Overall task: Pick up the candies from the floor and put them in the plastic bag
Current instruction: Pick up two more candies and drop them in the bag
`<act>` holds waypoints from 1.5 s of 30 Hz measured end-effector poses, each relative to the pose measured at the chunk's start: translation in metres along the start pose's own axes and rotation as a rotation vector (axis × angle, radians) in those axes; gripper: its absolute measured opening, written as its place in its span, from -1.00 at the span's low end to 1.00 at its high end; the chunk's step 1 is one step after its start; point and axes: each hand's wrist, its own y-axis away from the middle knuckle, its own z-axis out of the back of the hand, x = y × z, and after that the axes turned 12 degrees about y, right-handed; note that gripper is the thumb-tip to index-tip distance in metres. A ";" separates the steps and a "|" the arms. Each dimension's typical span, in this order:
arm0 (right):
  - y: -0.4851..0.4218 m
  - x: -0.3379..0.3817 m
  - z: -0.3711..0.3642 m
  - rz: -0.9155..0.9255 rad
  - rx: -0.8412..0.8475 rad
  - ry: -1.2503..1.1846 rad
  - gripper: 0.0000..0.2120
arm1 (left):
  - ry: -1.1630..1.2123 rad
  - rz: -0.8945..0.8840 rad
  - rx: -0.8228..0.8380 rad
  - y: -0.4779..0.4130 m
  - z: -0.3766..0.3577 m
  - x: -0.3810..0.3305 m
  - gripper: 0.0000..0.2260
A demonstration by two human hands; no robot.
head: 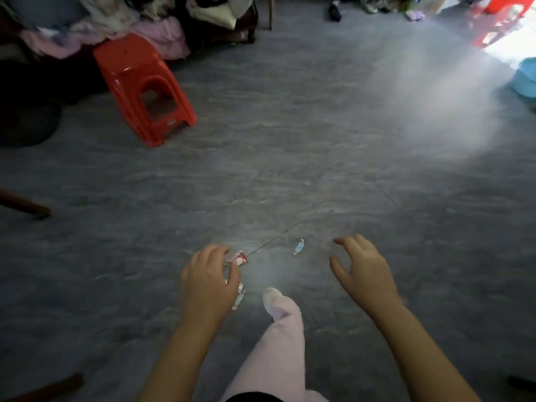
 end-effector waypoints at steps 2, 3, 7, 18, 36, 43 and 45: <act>-0.045 -0.006 -0.013 0.030 0.012 0.015 -0.76 | 0.016 0.060 -0.040 -0.031 -0.021 0.004 -0.72; -0.068 -0.007 -0.020 0.037 0.024 0.014 -0.76 | 0.023 0.083 -0.056 -0.047 -0.031 0.006 -0.74; -0.150 -0.014 -0.059 0.082 0.069 -0.012 -0.74 | 0.027 0.128 -0.118 -0.102 -0.070 0.019 -0.74; -0.249 -0.112 -0.307 0.016 0.321 -0.158 -0.77 | 0.112 0.332 -0.121 -0.152 -0.273 0.152 -0.85; -0.258 -0.307 -0.691 0.309 0.588 0.121 -0.61 | -0.059 0.195 0.013 -0.124 -0.513 0.378 -0.64; -0.267 -0.324 -0.722 0.532 0.536 0.273 -0.58 | -0.030 0.241 -0.014 -0.110 -0.541 0.392 -0.65; -0.270 -0.325 -0.726 0.572 0.526 0.322 -0.58 | -0.030 0.250 -0.043 -0.109 -0.546 0.392 -0.72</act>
